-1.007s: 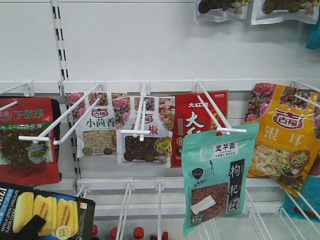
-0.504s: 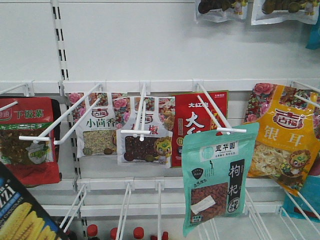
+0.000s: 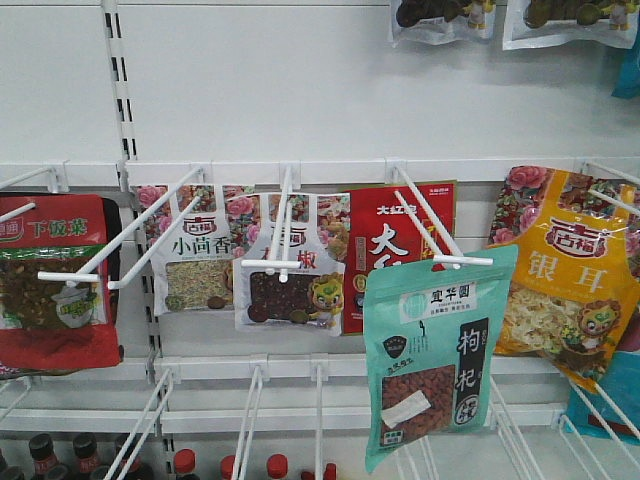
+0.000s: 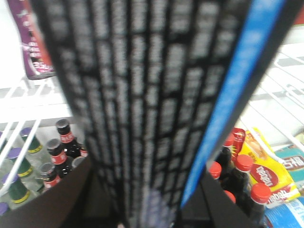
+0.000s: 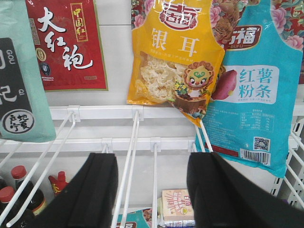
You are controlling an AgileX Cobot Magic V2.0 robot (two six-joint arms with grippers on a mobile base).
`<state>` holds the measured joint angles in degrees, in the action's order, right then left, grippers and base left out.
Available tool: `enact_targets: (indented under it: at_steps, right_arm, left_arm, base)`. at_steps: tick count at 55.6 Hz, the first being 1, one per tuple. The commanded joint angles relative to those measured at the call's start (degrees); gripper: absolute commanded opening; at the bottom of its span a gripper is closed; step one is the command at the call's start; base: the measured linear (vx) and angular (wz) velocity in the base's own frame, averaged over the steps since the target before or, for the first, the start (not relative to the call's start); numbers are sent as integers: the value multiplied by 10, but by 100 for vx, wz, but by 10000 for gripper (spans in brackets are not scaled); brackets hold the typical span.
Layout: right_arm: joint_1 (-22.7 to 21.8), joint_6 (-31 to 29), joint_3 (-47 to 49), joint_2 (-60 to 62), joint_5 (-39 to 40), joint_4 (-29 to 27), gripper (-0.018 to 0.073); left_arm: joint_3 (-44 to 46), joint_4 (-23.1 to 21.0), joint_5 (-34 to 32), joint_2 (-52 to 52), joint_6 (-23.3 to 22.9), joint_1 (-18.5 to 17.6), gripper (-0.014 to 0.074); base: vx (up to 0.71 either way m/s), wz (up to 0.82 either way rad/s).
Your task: Pick snacks and fruit into basket
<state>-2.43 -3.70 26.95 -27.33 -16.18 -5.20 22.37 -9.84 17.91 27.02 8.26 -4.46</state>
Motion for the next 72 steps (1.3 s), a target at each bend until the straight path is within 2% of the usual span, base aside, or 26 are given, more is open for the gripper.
enact_targets:
  at_steps: [1,72]
  right_arm:
    - [-1,-3,18,-6,46,1,414]
    - [-1,-3,18,-6,55,0,414]
  left_arm:
    - [21,-1,-48,-9,-6,6,148]
    - [21,-2,-39,-10,-6,6,151]
  base:
    - [0,0]
    - [0,0]
